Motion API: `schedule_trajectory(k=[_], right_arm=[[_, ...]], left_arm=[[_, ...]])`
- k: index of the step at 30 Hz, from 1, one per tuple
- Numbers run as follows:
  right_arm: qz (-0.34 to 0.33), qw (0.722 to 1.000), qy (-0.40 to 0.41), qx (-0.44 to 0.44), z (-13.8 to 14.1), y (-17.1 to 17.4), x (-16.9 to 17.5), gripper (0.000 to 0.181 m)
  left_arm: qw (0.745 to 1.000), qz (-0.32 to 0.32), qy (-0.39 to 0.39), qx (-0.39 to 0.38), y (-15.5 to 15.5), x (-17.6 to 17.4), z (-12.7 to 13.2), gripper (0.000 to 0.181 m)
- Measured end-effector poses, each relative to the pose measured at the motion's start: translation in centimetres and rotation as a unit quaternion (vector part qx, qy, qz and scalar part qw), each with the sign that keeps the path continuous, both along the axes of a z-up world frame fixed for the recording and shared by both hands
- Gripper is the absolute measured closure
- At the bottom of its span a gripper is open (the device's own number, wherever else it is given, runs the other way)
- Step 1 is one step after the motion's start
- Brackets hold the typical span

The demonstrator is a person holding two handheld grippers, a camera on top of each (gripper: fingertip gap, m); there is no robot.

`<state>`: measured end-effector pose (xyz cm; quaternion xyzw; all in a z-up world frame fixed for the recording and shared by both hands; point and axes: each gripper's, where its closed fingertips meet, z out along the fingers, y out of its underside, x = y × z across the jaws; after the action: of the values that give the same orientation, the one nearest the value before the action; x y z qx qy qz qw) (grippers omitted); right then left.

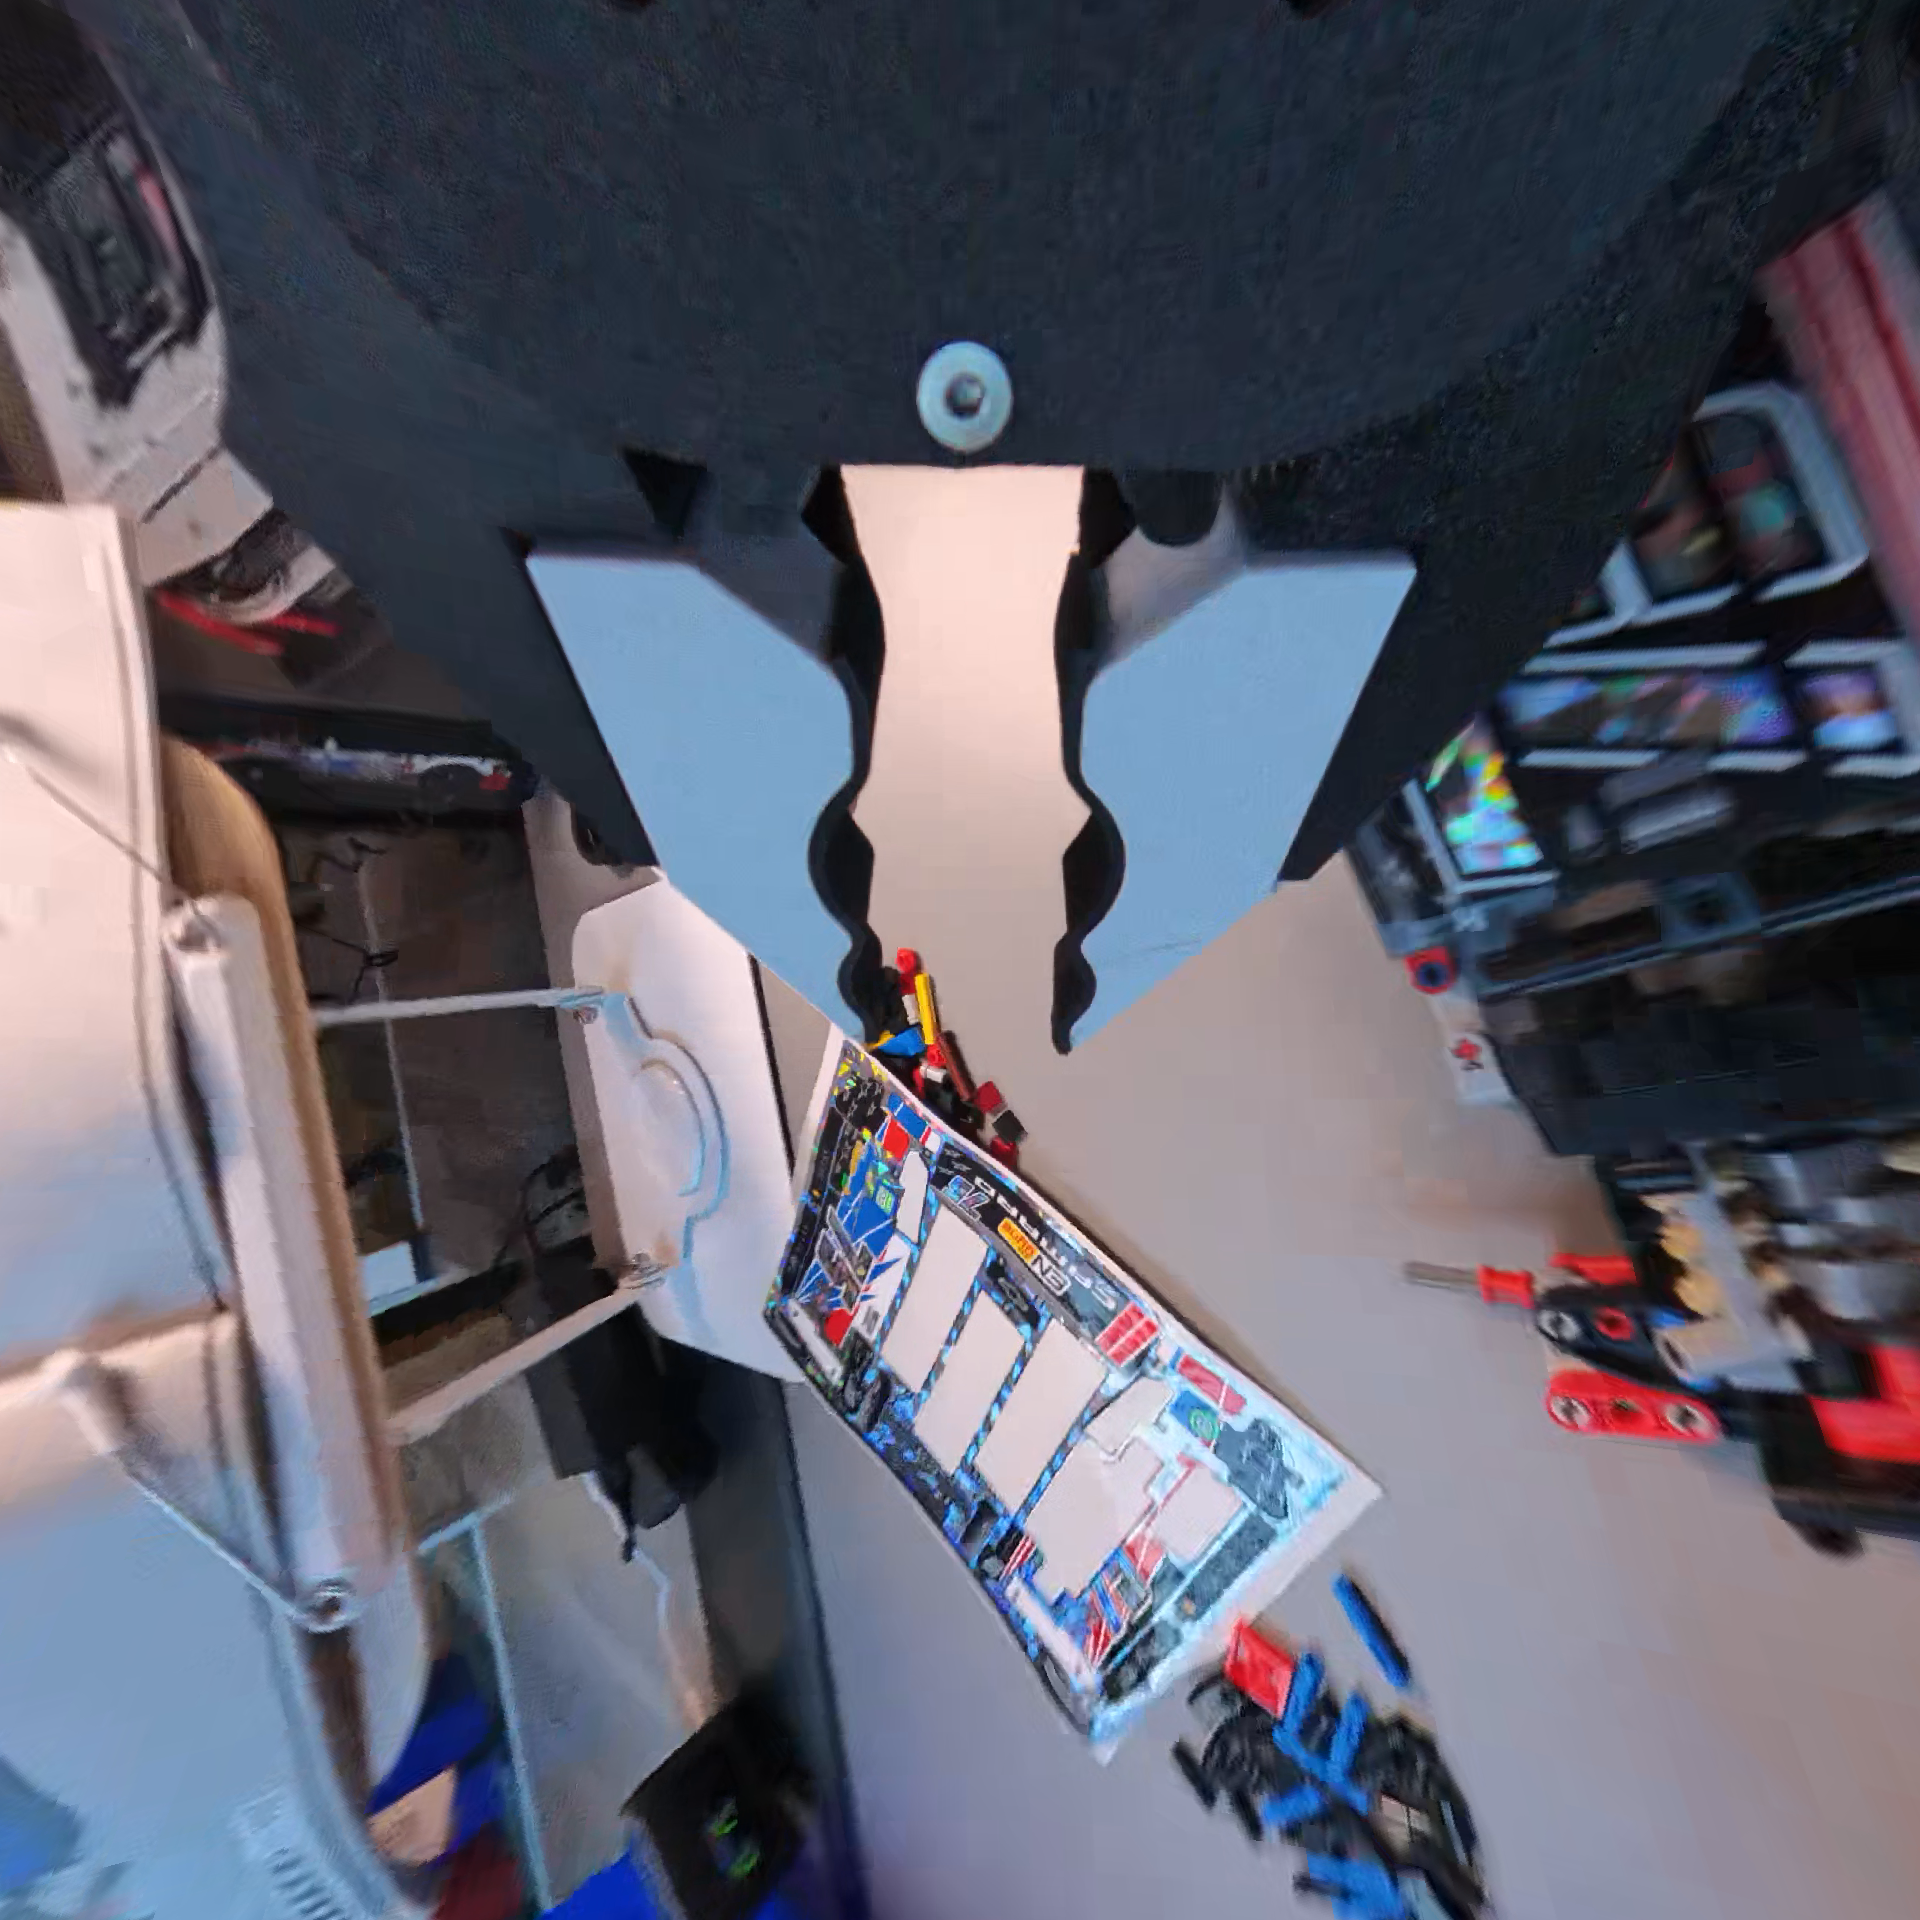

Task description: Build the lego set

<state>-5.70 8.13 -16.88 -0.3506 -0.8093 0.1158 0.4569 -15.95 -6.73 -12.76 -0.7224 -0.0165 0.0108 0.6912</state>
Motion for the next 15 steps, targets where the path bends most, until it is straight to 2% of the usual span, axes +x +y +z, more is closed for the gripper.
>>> schedule_trajectory(k=[1, 4, 7, 11, 13, 15], right_arm=[[0.016, 0.999, -0.027, 0.024, -1.2, 0.2, -1.5, 0.149], [0.063, 0.991, -0.089, 0.074, -4.5, 0.0, -4.9, 0.14], [0.103, 0.984, -0.109, 0.098, -6.3, -0.8, -7.3, 0.137], [0.128, 0.98, -0.123, 0.088, -7.1, -1.6, -9.3, 0.156], [0.13, 0.977, -0.134, 0.098, -7.7, -1.4, -9.7, 0.179], [0.132, 0.978, -0.121, 0.107, -7.9, -1.4, -10.1, 0.181]], left_arm=[[1.0, -0.003, 0.004, 0.0, 0.0, 0.2, 0.0, 0.181], [1.0, -0.011, 0.008, -0.004, 0.0, 0.6, -0.2, 0.181], [1.0, -0.022, 0.007, -0.007, 0.1, 1.0, -0.3, 0.181], [0.999, -0.036, 0.009, -0.012, 0.3, 1.6, -0.6, 0.181], [0.999, -0.042, 0.009, -0.013, 0.3, 1.8, -0.7, 0.181], [0.999, -0.043, 0.009, -0.013, 0.2, 1.9, -0.6, 0.181]])
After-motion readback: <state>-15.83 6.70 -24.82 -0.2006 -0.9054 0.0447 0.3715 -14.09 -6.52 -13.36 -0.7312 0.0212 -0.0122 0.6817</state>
